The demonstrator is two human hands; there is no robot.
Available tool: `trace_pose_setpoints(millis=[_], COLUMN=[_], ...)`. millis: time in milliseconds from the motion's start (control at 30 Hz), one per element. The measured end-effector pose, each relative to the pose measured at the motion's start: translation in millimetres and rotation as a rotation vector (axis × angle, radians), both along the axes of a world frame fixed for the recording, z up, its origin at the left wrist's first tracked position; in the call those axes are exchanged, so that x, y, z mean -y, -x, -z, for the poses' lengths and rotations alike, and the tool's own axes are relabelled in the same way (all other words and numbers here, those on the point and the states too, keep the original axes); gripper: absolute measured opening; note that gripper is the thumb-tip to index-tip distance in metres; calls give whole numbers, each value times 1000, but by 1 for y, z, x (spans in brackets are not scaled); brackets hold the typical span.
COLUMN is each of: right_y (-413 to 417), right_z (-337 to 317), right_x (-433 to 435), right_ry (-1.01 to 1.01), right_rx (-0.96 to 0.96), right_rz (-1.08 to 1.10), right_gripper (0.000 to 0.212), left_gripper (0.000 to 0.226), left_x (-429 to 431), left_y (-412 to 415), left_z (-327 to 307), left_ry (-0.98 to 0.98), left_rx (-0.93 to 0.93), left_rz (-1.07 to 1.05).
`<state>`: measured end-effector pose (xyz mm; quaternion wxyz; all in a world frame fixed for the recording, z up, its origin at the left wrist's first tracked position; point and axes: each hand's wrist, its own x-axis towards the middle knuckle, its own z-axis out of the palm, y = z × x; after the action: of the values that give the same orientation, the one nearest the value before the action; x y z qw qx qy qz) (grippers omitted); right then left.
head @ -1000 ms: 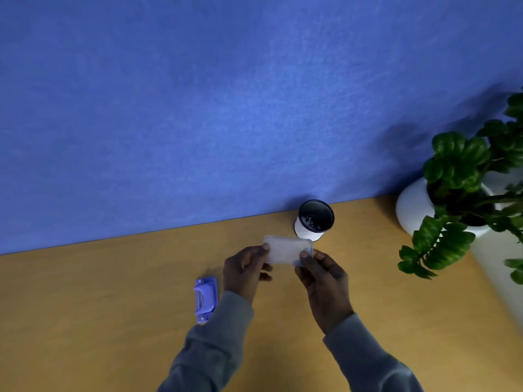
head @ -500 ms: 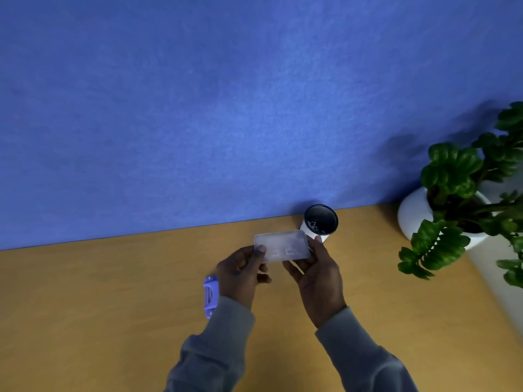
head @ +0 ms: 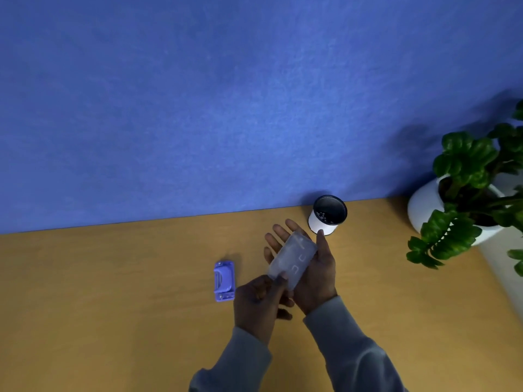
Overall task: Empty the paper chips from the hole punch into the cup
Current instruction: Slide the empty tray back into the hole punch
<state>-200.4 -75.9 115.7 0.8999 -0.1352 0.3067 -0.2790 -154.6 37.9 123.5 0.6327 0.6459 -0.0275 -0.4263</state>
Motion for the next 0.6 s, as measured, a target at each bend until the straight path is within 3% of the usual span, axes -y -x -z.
trace_pose_setpoints(millis=[300,467,600], right_y=[5,8,12], right_z=[9,17,21], right_x=[-13,-15,-12], right_ry=[-2,-45,-67], right_rx=[50,93,102], right_rz=[-218,-264,-269], right_gripper=[73,73,71], left_gripper=[39,46,49], left_x=[-17,-24,-34], left_y=[18,10,-22], left_z=[0,3,13], left_ry=[-16,-70,-137], left_rx=[-49,151,206], left_rz=[22,98,-99])
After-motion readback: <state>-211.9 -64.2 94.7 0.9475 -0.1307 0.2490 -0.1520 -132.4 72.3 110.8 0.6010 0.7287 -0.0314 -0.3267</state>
